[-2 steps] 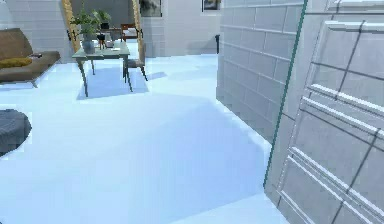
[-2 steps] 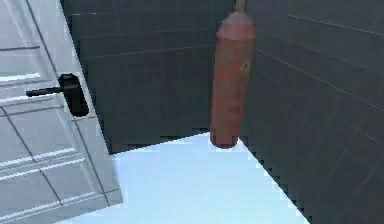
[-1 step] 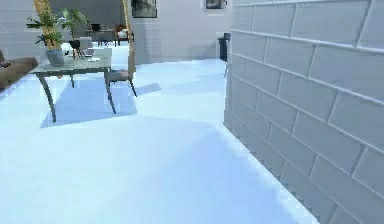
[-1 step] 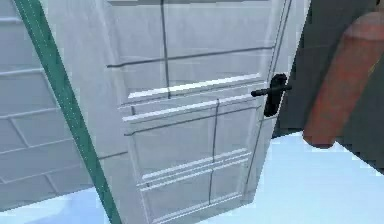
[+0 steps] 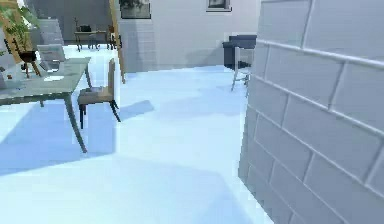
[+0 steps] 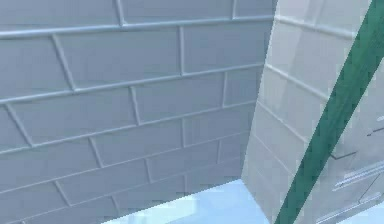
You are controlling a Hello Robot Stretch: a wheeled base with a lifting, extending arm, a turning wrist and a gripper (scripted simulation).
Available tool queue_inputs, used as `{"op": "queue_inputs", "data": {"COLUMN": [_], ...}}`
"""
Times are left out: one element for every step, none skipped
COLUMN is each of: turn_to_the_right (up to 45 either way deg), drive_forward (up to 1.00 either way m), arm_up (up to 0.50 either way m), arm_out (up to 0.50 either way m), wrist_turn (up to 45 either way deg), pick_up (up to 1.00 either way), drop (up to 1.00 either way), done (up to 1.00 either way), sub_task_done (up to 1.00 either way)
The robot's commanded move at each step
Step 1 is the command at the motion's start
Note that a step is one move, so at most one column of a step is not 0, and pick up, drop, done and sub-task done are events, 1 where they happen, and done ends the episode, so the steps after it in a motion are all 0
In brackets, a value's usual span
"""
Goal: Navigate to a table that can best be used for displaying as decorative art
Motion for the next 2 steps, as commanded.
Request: {"op": "queue_inputs", "data": {"turn_to_the_right": [0.0, 0.0], "drive_forward": [1.0, 0.55], "arm_up": [0.0, 0.0], "arm_out": [0.0, 0.0], "wrist_turn": [0.0, 0.0], "pick_up": [0.0, 0.0], "drop": [0.0, 0.0], "done": [0.0, 0.0], "sub_task_done": [0.0, 0.0]}}
